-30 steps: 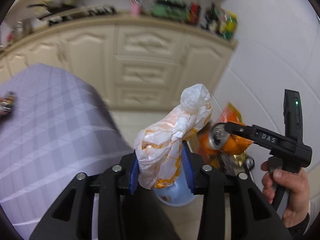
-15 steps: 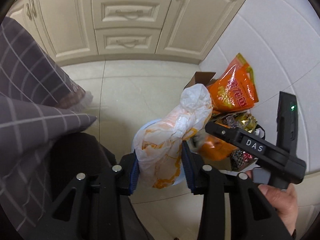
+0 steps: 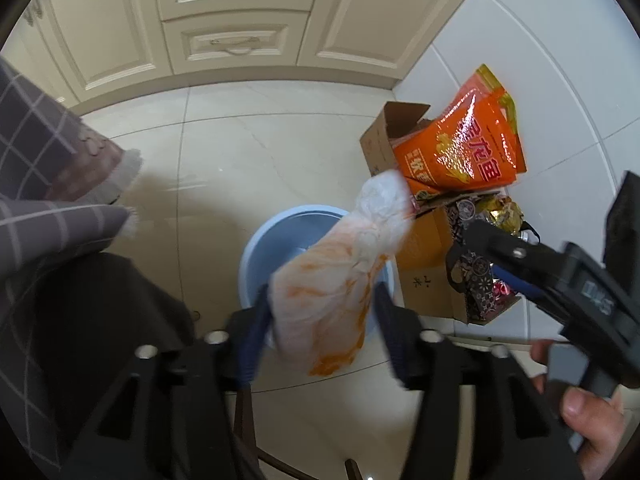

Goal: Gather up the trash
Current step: 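Open both grippers to drop the can and bag into the bin, then move both open grippers back over the table of trash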

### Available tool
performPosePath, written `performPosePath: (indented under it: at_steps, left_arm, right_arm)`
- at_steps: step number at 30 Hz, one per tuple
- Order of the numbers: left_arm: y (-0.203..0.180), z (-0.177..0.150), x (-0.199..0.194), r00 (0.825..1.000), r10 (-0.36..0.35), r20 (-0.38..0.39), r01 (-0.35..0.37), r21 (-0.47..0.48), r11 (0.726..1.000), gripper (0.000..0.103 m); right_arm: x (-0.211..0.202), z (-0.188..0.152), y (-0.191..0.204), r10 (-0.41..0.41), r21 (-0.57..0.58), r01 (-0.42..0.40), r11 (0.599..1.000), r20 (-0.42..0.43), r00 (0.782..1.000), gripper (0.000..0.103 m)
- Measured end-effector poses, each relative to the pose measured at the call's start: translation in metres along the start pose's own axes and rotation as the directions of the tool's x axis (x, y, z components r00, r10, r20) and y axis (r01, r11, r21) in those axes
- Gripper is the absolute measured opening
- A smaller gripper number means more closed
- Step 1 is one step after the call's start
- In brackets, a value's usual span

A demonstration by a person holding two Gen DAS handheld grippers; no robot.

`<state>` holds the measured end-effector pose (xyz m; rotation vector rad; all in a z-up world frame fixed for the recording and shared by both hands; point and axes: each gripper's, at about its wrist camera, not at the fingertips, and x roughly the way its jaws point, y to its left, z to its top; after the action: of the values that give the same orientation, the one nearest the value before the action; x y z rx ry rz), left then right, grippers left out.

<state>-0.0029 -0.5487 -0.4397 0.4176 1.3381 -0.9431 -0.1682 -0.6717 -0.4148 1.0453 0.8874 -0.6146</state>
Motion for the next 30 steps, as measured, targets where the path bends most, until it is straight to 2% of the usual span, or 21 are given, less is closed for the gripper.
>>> performPosePath:
  at_steps: [1, 2, 7, 11, 15, 21, 30]
  left_arm:
    - [-0.001, 0.001, 0.001, 1.0, -0.003, 0.005, 0.002, 0.002, 1.0, 0.076]
    - [-0.003, 0.002, 0.0, 1.0, 0.0, 0.014, 0.0, 0.005, 1.0, 0.081]
    - [-0.005, 0.001, -0.011, 1.0, 0.01, 0.029, -0.01, 0.02, 1.0, 0.083]
    - [-0.004, 0.0, -0.039, 0.995, 0.02, 0.097, -0.022, 0.015, 1.0, 0.083]
    - [-0.003, -0.004, -0.081, 0.982, 0.034, 0.188, -0.038, 0.018, 0.999, 0.085]
    - [0.0, -0.012, -0.15, 0.943, 0.043, 0.33, -0.051, 0.015, 0.999, 0.088]
    - [0.005, -0.033, -0.25, 0.848, 0.087, 0.524, -0.111, 0.015, 0.994, 0.096]
  right_arm:
    - [-0.002, 0.0, 0.001, 0.0, -0.004, 0.0, 1.0, 0.004, 1.0, 0.097]
    - [-0.004, -0.001, 0.002, 0.002, -0.009, -0.002, 1.0, 0.007, 1.0, 0.097]
    - [-0.009, -0.004, 0.007, 0.013, -0.014, -0.013, 1.0, 0.013, 1.0, 0.097]
    - [-0.018, -0.006, 0.018, 0.025, -0.033, -0.024, 0.999, 0.03, 0.999, 0.097]
    - [-0.031, -0.005, 0.034, 0.044, -0.051, -0.041, 0.998, 0.058, 0.997, 0.097]
    - [-0.063, -0.003, 0.07, 0.093, -0.113, -0.08, 0.99, 0.12, 0.988, 0.097]
    - [-0.125, -0.006, 0.147, 0.206, -0.266, -0.146, 0.953, 0.215, 0.955, 0.097]
